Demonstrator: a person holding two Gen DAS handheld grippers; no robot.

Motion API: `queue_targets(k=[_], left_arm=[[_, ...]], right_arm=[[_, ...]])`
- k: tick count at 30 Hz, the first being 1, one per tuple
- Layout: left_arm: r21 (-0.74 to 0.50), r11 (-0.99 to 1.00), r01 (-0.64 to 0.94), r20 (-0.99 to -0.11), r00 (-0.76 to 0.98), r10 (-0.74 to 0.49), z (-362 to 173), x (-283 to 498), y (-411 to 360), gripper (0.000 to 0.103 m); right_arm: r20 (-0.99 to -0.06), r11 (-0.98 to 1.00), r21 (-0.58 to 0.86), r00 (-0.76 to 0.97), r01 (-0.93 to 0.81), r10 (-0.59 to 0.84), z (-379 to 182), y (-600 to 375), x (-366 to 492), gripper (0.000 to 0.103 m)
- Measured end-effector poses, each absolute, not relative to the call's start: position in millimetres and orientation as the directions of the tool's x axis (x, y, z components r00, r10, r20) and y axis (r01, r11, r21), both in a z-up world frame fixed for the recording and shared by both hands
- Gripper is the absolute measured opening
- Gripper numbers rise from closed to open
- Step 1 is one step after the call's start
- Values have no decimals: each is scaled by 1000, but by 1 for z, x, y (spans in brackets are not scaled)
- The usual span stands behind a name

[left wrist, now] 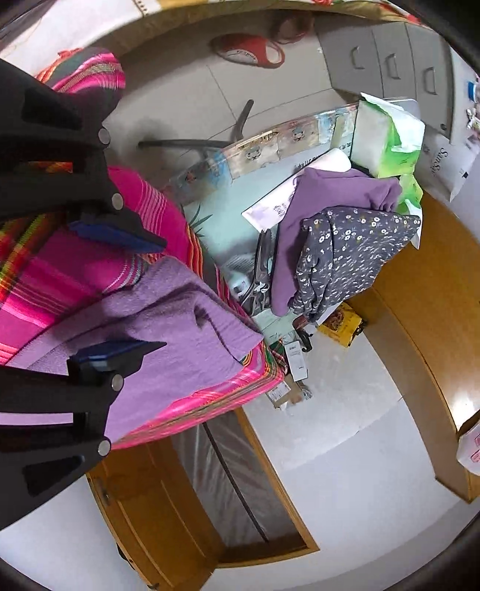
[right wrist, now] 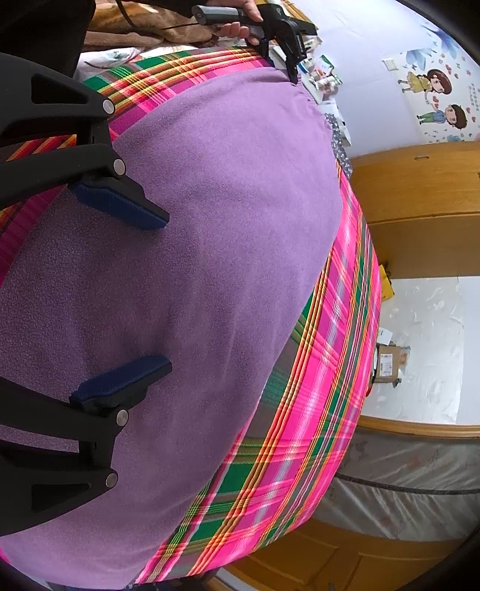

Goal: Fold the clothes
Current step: 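Grasp the lilac garment's ribbed cuff with the left gripper and lift it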

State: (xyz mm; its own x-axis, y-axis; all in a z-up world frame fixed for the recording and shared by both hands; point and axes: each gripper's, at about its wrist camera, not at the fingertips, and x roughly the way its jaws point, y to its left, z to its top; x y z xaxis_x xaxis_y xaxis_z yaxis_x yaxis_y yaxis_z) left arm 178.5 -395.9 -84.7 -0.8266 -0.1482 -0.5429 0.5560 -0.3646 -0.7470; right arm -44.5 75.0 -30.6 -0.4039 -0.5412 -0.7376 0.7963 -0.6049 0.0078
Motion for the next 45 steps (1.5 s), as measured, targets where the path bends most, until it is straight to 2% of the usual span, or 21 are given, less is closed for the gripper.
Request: queue_targets(k=[8,15,27,28,31,33,35,45], left_arm=[[-771,-390,503,-473,-863,-178,-74,191,-389,44],[-802,-330,498,-482,-866,-134,-93,183,-402,44],[-866,-237,440,-431,-898,-91,-110,180,-413,49],[-872,-232,432,-422,-902,-94,-110,181,-413,48],[-873,-236,426,-412,-905,-109,-108,182,-411,37],[-869,-245,430,-413,-903,-121,-105,182,-409,35],[-865,-252,434,-413,-901,-134,-102,183,-407,29],[-839,-338,427,-384,-904,-189,-57,184,-392,21]], right_arm=[[-736,-612,4,-412,790,-537,-31,75,-42,74],[-736,-614,4,-413,790,-536,-31,75,-42,74],[-734,-613,6,-413,790,-539,-31,75,-42,74],[-734,-613,6,-413,790,-539,-31,75,-42,74],[-734,-613,6,-413,790,-540,-31,76,-42,74],[-734,-613,6,-413,790,-540,-31,76,-42,74],[-734,-613,7,-412,790,-540,-31,77,-42,74],[-736,-610,9,-407,792,-540,-30,76,-42,74]])
